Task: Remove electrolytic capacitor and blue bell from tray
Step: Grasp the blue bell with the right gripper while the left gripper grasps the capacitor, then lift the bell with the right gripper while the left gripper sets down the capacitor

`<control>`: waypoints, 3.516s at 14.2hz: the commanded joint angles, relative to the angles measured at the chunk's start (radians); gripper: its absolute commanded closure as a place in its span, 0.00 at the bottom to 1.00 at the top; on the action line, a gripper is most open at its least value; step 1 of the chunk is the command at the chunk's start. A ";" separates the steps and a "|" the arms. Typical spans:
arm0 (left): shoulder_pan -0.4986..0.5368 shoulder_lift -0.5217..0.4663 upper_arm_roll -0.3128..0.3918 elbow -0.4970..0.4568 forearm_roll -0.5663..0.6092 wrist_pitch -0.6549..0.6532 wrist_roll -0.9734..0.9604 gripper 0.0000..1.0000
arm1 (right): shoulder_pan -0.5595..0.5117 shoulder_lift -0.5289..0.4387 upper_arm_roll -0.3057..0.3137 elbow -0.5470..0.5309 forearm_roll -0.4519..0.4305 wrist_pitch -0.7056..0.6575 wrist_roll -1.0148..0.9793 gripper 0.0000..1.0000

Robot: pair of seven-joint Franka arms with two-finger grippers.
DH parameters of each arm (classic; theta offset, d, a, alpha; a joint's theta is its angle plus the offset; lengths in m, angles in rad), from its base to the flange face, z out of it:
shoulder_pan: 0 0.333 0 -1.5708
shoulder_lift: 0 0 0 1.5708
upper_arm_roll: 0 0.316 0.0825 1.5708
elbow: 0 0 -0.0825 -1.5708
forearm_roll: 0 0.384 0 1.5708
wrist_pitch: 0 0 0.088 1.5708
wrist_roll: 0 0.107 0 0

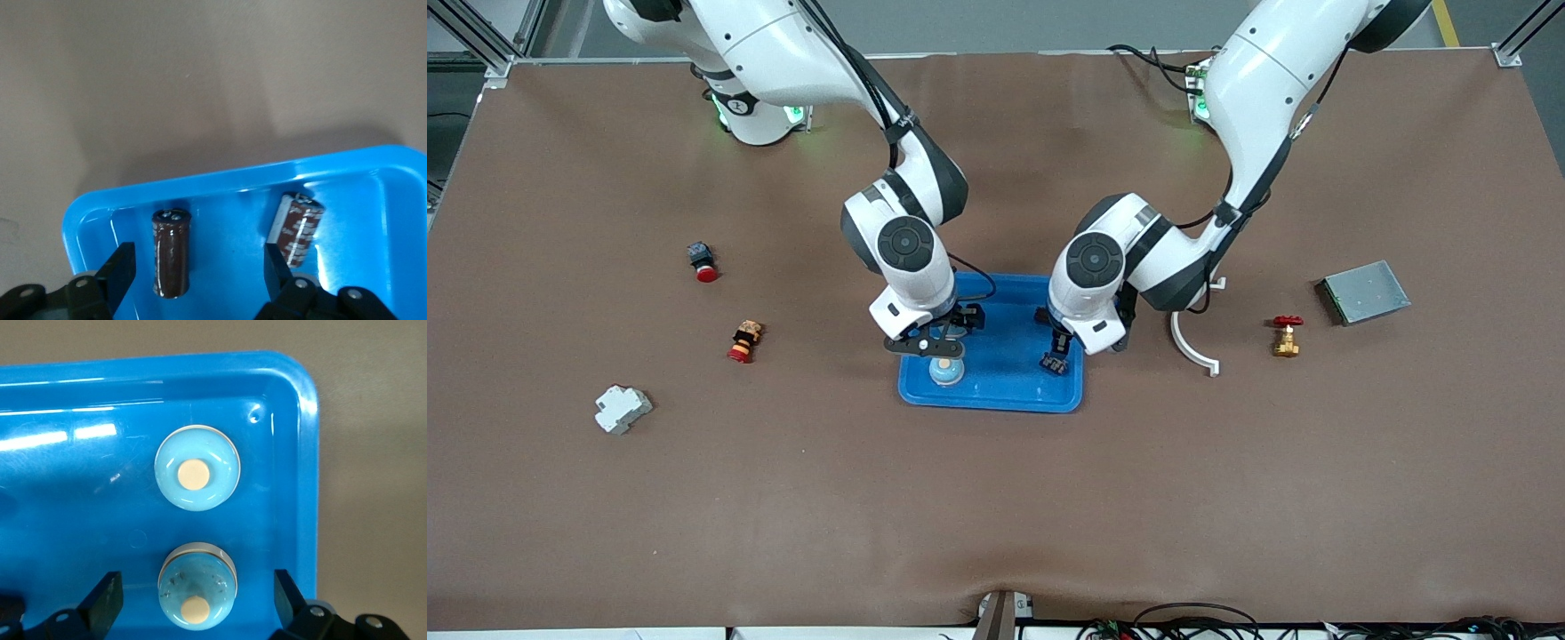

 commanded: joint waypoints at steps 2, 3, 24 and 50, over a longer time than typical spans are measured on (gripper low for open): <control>-0.025 0.037 0.005 0.018 0.023 -0.009 -0.035 0.26 | 0.020 0.020 -0.012 0.016 -0.011 0.003 0.015 0.00; -0.025 0.040 0.005 0.018 0.023 -0.009 -0.036 0.29 | 0.021 0.025 -0.012 0.016 -0.011 0.008 0.017 0.00; 0.015 -0.037 0.020 0.030 0.067 -0.001 -0.027 1.00 | 0.056 0.063 -0.012 -0.064 -0.008 0.126 0.023 0.00; 0.514 -0.215 0.020 -0.378 0.130 0.030 0.553 0.00 | -0.109 -0.252 -0.024 -0.005 -0.008 -0.340 -0.289 0.86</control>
